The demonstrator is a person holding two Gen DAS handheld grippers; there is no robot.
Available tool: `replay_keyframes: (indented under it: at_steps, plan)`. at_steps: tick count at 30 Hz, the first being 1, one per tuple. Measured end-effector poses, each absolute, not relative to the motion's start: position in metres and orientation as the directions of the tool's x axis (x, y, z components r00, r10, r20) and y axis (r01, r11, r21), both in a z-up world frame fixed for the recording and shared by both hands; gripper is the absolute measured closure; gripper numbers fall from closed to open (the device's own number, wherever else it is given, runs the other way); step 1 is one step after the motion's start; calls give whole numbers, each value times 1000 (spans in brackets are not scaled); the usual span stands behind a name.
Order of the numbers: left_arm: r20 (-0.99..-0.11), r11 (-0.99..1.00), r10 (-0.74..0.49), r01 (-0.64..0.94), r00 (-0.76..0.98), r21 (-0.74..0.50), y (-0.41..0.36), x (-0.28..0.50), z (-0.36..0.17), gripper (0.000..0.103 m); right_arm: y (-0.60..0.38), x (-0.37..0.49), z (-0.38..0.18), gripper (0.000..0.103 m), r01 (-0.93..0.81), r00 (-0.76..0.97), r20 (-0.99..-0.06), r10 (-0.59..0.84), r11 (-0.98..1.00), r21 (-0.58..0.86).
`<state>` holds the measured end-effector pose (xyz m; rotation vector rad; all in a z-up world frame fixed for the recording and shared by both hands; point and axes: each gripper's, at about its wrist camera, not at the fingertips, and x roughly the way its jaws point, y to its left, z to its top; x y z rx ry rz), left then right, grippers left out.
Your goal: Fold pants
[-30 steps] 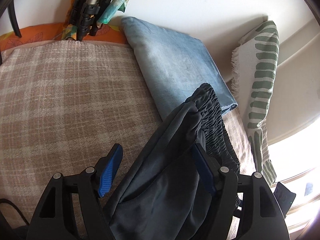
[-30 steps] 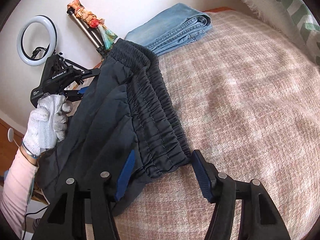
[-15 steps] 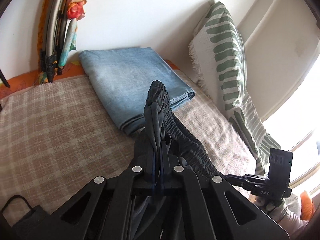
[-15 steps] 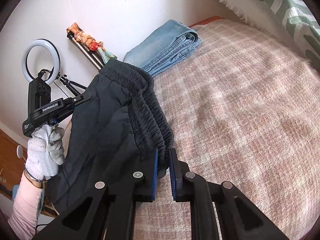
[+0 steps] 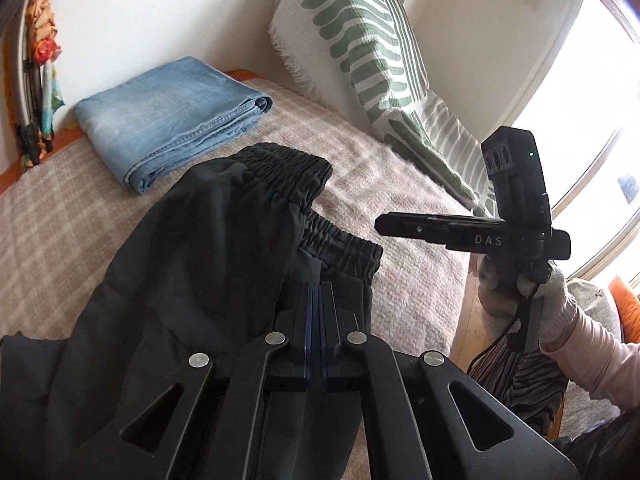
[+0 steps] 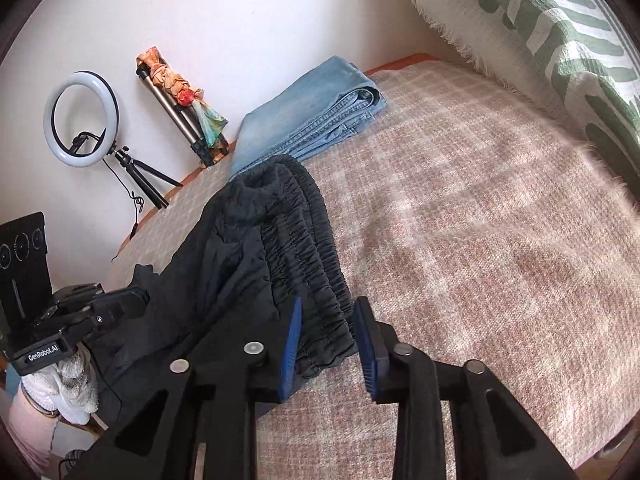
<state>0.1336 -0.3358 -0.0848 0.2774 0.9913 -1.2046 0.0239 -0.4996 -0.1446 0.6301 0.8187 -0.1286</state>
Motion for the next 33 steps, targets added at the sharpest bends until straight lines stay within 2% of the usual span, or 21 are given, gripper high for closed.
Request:
replay_keyframes:
  at_steps: [3, 4, 5, 6, 10, 13, 15, 16, 18, 19, 20, 22, 25, 26, 28, 31, 33]
  plan:
    - [-786, 422, -615, 870, 68, -255, -316, 137, -87, 88, -501, 27, -135, 47, 295, 735, -656, 170, 792, 535]
    - [-797, 440, -598, 865, 83, -240, -308, 138, -88, 77, -499, 32, -133, 38, 280, 740, -646, 185, 790, 546]
    - [-809, 465, -577, 860, 113, -212, -298, 139, -89, 61, -497, 38, -133, 25, 263, 742, -638, 208, 784, 562]
    - [-817, 485, -559, 855, 143, -182, -287, 140, -90, 56, -495, 45, -135, 21, 252, 738, -633, 235, 774, 581]
    - [-846, 545, -483, 834, 226, -89, -242, 141, -99, 55, -490, 78, -151, 20, 267, 710, -636, 304, 719, 642]
    - [-870, 571, -416, 821, 266, -22, -214, 137, -112, 54, -487, 101, -154, 20, 285, 701, -644, 305, 708, 645]
    - [-884, 585, -368, 811, 288, 21, -200, 134, -121, 53, -483, 113, -152, 24, 305, 695, -669, 263, 735, 605]
    - [-887, 591, -346, 806, 305, 46, -195, 133, -124, 53, -482, 118, -151, 32, 313, 694, -677, 244, 745, 590]
    - [-890, 597, -317, 798, 327, 81, -186, 131, -130, 53, -483, 126, -151, 55, 315, 696, -670, 256, 730, 606]
    - [-890, 601, -302, 793, 342, 100, -183, 131, -133, 52, -483, 129, -152, 73, 317, 697, -663, 272, 713, 626]
    - [-889, 601, -292, 791, 353, 117, -177, 131, -135, 52, -483, 130, -151, 82, 308, 706, -645, 293, 693, 652]
    - [-889, 599, -278, 789, 363, 135, -173, 132, -142, 52, -483, 128, -145, 87, 291, 727, -611, 312, 666, 687]
    - [-888, 600, -273, 787, 369, 143, -166, 132, -151, 55, -479, 115, -122, 89, 231, 771, -546, 329, 654, 720]
    - [-884, 598, -297, 792, 361, 123, -162, 131, -150, 70, -480, 108, -115, 90, 212, 786, -520, 335, 644, 735]
    - [-879, 589, -316, 800, 356, 112, -157, 126, -148, 88, -484, 92, -106, 90, 190, 807, -478, 346, 616, 765]
    - [-876, 552, -341, 827, 342, 108, -150, 115, -144, 98, -497, 64, -107, 90, 194, 825, -435, 360, 543, 817]
    - [-873, 543, -354, 834, 336, 101, -145, 106, -139, 99, -504, 50, -113, 91, 232, 823, -459, 335, 539, 810]
